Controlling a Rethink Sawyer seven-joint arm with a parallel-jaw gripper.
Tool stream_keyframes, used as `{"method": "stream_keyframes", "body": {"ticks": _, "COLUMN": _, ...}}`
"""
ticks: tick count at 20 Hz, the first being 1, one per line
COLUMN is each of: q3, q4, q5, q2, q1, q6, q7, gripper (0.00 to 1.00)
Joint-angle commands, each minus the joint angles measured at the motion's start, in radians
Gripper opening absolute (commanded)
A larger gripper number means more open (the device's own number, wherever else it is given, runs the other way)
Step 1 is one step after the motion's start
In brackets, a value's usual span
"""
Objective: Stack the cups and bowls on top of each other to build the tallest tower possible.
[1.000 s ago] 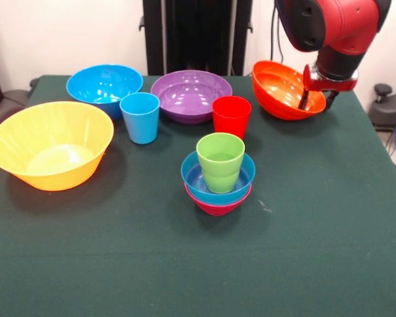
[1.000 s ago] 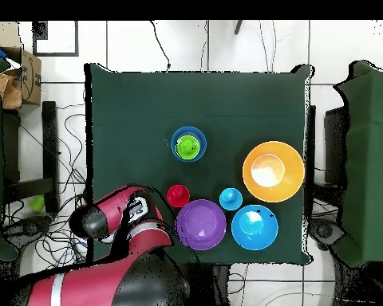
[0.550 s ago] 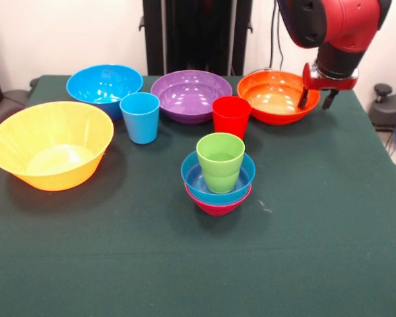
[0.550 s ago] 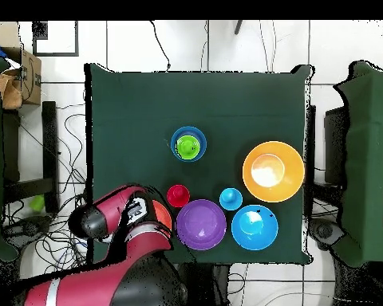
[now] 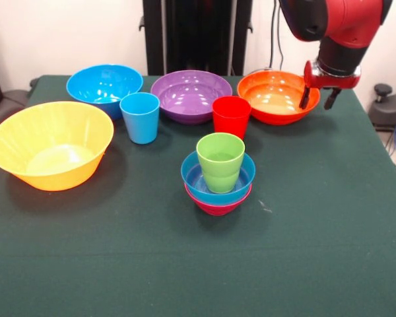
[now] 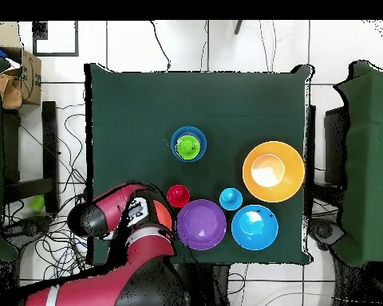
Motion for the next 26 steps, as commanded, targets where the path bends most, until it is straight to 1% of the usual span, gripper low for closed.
{"method": "stream_keyframes", "body": {"ticks": 1, "q3": 0.013, "q4": -0.019, "q5": -0.007, "q2": 0.01, "q1": -0.001, "q6": -0.044, "q7": 0.052, "gripper": 1.0}}
{"method": "stream_keyframes", "body": {"ticks": 2, "q3": 0.012, "q4": -0.018, "q5": -0.007, "q2": 0.01, "q1": -0.001, "q6": -0.043, "q7": 0.051, "gripper": 1.0}}
{"method": "stream_keyframes", "body": {"ticks": 3, "q3": 0.012, "q4": -0.017, "q5": -0.008, "q2": 0.01, "q1": -0.002, "q6": -0.041, "q7": 0.05, "gripper": 0.0}}
{"method": "stream_keyframes", "body": {"ticks": 18, "q3": -0.005, "q4": -0.02, "q5": -0.022, "q2": 0.009, "q1": 0.009, "q6": -0.037, "q7": 0.046, "gripper": 0.0}}
{"method": "stream_keyframes", "body": {"ticks": 20, "q3": 0.001, "q4": -0.014, "q5": -0.011, "q2": -0.007, "q1": 0.011, "q6": -0.029, "q7": 0.05, "gripper": 0.0}}
{"method": "stream_keyframes", "body": {"ticks": 23, "q3": 0.038, "q4": 0.007, "q5": 0.036, "q2": -0.075, "q1": 0.012, "q6": 0.033, "q7": 0.049, "gripper": 0.0}}
{"method": "stream_keyframes", "body": {"ticks": 26, "q3": 0.059, "q4": 0.022, "q5": 0.068, "q2": -0.121, "q1": 0.012, "q6": 0.076, "q7": 0.044, "gripper": 0.0}}
